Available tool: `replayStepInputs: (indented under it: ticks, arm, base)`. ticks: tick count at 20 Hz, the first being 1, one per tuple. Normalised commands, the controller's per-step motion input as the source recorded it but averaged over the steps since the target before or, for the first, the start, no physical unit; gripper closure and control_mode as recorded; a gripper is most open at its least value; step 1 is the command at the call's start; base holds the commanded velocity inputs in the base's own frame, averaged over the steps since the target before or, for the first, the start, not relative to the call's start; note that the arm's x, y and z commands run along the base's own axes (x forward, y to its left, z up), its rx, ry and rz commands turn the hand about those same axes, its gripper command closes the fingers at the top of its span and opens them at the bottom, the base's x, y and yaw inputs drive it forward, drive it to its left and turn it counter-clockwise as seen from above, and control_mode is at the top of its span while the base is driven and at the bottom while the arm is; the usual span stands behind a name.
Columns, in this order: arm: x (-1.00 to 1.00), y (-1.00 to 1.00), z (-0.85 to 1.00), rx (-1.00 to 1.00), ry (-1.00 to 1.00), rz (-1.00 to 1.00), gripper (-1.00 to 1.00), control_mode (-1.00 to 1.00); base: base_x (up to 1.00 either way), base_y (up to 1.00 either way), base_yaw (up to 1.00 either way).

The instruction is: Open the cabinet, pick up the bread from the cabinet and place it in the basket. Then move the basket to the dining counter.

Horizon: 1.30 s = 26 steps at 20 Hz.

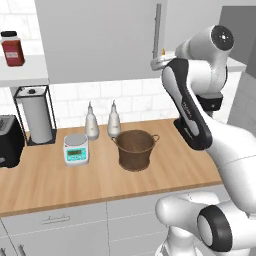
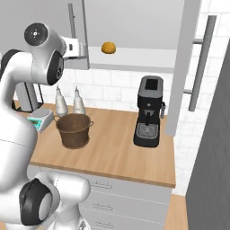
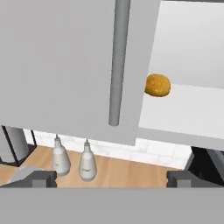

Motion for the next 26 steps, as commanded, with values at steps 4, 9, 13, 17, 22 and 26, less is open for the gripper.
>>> replayStepInputs:
  ticks: [4,9,13,17,22,26]
  arm:
    - [0.19,0.11,0.00,0.00,-0.20,-0.02,-1.00,-1.00]
    - [0.48,0.01,0.00,0.00,0.01,-0.04,-1.00,-1.00]
    - [0.47,0.02,0.00,0.00,0.00,-0.03,-1.00,-1.00]
    - [0.40,0.05,0.00,0.00,0.00,0.00,-1.00,-1.00]
    - [0.56,0.13,0.00,-0.02,0.00,0.00,-1.00,-1.00]
    - [0.55,0.14,0.00,-0.03,0.00,0.00,1.00,-1.00]
  base:
    - [0.00,0.00,0.00]
    - [0.00,0.00,0.00]
    - [0.00,0.00,0.00]
    - [0.00,0.00,0.00]
    - [0.00,0.00,0.00]
    - [0.00,0.00,0.00]
